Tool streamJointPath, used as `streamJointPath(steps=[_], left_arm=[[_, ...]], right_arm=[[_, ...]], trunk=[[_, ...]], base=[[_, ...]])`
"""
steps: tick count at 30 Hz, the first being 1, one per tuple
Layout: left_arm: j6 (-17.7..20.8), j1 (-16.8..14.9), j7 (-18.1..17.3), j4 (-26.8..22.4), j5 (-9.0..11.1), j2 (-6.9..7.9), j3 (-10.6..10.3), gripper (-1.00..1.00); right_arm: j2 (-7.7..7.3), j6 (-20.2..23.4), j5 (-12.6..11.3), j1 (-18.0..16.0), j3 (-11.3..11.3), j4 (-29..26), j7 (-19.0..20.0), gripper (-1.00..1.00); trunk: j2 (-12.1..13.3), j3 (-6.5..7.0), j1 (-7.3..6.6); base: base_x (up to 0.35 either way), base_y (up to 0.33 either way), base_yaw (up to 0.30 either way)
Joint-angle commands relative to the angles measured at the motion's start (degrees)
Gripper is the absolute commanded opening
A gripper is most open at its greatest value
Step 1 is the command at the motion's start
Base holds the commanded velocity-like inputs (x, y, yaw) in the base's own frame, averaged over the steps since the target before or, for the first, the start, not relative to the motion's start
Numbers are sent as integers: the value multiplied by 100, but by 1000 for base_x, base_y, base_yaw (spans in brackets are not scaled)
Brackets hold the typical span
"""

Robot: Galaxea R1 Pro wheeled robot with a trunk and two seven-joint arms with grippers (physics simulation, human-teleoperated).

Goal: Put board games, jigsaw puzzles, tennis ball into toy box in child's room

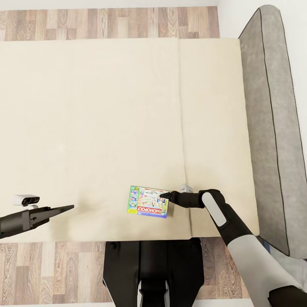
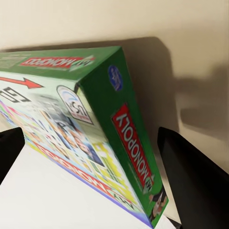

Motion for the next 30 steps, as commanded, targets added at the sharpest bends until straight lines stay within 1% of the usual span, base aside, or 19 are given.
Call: streamJointPath(steps=[1, 30], left_arm=[[61, -1, -22, -2, -4, 2, 0, 100], [62, -1, -22, -3, -4, 3, 0, 100]], right_arm=[[-5, 5, 99, -2, 7, -1, 52, 100], [-5, 6, 91, -2, -6, 8, 50, 100]], trunk=[[-9, -6, 4], [-9, -6, 4]], base=[[0, 0, 0], [0, 0, 0]])
